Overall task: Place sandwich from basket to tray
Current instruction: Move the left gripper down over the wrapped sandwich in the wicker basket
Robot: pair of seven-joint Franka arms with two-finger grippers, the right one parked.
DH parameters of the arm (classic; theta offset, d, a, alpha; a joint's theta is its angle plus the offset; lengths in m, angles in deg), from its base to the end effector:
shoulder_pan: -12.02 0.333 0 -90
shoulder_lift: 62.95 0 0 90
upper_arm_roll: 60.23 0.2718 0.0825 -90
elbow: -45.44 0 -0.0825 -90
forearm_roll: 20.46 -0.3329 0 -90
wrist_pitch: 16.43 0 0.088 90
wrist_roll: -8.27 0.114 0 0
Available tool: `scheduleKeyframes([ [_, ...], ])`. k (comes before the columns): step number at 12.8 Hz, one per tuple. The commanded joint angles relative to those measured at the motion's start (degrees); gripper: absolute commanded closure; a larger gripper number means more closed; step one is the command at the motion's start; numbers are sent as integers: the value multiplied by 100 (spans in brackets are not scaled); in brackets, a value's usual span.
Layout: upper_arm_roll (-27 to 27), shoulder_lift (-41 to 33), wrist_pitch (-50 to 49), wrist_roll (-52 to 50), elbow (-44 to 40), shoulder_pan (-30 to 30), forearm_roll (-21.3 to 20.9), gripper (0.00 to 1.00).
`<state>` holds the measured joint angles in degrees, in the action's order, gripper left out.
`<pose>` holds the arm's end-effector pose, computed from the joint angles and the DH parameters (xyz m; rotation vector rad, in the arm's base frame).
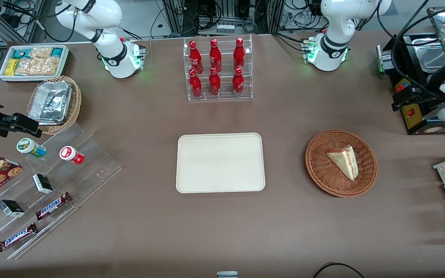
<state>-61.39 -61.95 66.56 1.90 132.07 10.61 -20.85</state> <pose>0.4945 -0.0213 0.5788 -3.1246 -0.1045 0.1255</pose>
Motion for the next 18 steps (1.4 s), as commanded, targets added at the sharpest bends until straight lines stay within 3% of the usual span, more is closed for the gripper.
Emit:
scheduleKeyframes([
  [1,45,59,93,75,-155,-53,13,0],
  [11,36,173,366,-136,441,-53,-137,0],
  [15,36,-222,1726,-284,1819,-53,-120,0],
  [18,36,-275,2378,-794,2392,-53,-120,0],
])
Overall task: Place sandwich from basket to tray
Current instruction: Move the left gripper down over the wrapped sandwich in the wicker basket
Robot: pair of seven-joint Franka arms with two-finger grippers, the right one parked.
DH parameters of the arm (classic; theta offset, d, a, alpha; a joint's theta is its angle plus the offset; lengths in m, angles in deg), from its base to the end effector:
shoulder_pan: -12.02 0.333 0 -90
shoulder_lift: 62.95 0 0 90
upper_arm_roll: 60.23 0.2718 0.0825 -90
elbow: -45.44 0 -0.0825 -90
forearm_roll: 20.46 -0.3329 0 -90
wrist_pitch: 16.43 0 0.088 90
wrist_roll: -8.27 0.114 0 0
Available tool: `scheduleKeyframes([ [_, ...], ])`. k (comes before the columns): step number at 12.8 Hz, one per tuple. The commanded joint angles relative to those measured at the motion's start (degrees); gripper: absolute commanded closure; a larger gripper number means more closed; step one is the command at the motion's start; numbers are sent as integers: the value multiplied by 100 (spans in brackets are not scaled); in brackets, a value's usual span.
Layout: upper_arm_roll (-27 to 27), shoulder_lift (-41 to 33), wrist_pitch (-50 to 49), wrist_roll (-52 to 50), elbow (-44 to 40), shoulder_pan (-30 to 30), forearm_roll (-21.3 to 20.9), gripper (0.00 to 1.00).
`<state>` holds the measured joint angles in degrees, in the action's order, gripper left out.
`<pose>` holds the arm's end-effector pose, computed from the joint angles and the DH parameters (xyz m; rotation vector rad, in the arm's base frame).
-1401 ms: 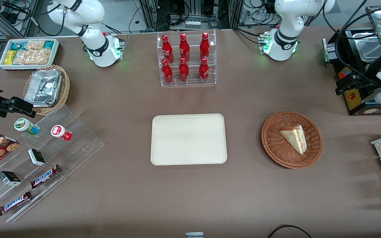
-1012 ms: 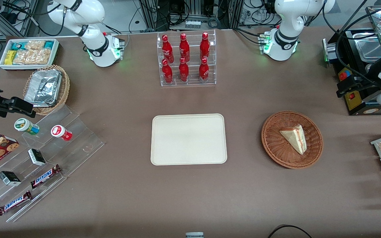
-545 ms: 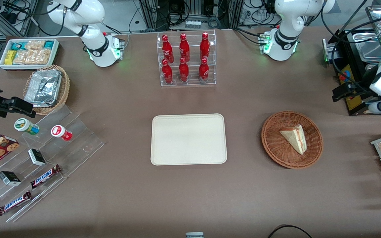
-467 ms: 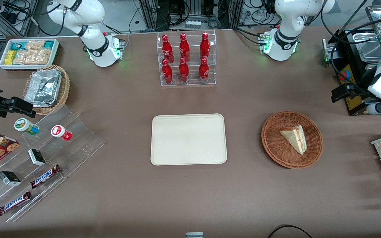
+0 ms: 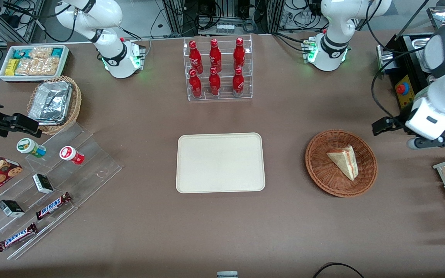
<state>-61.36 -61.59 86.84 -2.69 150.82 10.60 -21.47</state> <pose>0.5120 -0.0211 0.4668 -3.1088 -0.2214 0.0907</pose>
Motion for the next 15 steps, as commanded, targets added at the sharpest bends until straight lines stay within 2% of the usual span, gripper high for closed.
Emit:
scheduleKeyframes([
  [1,34,-321,578,-501,736,-51,-58,0],
  [4,25,-382,1613,-1186,1465,-51,-67,0],
  [7,16,-382,2486,-1224,2030,-51,-75,0],
  [15,16,223,2619,-1407,2189,-51,30,0],
])
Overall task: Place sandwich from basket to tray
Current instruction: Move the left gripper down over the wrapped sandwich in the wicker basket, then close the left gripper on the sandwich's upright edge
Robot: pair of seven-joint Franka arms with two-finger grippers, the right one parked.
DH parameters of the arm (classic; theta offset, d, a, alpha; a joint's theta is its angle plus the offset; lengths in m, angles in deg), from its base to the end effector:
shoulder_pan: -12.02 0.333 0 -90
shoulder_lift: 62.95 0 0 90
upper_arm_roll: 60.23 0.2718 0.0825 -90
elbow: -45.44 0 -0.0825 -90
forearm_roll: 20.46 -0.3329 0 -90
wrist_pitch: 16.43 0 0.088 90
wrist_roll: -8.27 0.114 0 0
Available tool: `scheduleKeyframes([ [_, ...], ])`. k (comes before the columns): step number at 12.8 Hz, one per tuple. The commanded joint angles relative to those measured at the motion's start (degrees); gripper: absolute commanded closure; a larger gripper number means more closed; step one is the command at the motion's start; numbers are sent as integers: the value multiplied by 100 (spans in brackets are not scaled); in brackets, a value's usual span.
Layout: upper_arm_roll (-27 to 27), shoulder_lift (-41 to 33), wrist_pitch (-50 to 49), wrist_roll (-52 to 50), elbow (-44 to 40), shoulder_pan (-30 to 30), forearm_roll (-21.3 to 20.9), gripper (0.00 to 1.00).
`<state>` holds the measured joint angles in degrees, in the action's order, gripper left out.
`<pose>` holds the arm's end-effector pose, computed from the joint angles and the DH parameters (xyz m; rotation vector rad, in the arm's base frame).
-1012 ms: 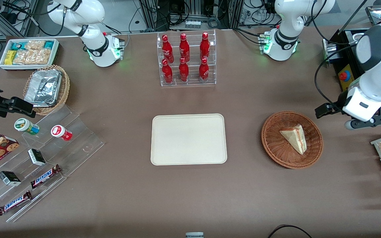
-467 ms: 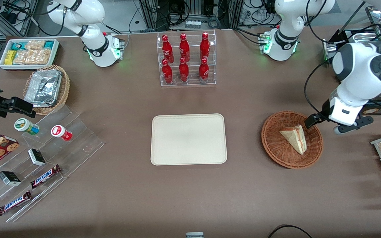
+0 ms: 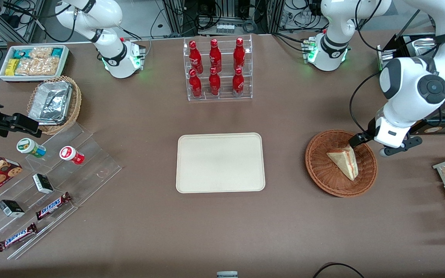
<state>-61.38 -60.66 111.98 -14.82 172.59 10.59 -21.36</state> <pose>0.4883 -0.0214 0.3380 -3.0791 -0.5414 0.0234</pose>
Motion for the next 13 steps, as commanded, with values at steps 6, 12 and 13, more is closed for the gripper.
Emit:
scheduleKeyframes([
  [6,9,596,622,-844,-14,-51,28,0],
  [12,-17,755,764,-1153,-49,-156,28,0],
  [13,-61,782,791,-1153,-58,-156,28,0],
])
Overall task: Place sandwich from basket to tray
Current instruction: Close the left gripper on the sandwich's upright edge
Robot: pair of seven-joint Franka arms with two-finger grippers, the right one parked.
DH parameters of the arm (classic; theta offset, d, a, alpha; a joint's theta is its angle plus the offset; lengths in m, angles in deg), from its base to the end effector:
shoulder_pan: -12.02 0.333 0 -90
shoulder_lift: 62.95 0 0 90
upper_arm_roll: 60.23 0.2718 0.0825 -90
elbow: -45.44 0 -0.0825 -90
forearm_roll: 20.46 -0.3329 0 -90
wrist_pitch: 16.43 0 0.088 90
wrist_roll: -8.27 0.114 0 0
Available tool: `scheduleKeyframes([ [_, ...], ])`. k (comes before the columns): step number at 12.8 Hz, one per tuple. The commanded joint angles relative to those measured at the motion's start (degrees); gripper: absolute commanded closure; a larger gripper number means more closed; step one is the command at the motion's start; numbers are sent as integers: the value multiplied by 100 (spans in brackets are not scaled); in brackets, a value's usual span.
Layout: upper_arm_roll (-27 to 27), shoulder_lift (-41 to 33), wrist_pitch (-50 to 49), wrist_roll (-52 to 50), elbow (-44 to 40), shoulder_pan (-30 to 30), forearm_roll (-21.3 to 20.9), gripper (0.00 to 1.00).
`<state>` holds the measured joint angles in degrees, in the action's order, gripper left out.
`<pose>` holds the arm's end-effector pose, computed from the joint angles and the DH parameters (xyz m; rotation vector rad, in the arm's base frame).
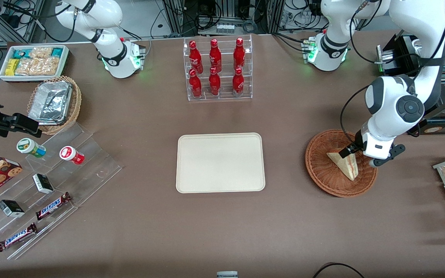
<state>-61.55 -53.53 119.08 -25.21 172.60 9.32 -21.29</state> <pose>0.4993 -0.0349 0.2869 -3.0307 -0.7804 0.0244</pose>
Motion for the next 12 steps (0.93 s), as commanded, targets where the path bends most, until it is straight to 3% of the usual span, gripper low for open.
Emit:
scheduleKeyframes([
  [1,-44,121,142,-115,-60,-29,21,0],
  [7,-44,490,459,-97,-69,-20,-5,0],
  [8,-44,534,494,-106,-60,-20,-6,5],
  [9,-44,552,520,-106,-52,-11,-6,27],
  [10,-44,561,503,-106,-43,-3,-6,71],
  [11,-35,544,460,-98,-43,-3,-14,100],
  [12,-35,526,433,-54,-43,-3,-23,100],
])
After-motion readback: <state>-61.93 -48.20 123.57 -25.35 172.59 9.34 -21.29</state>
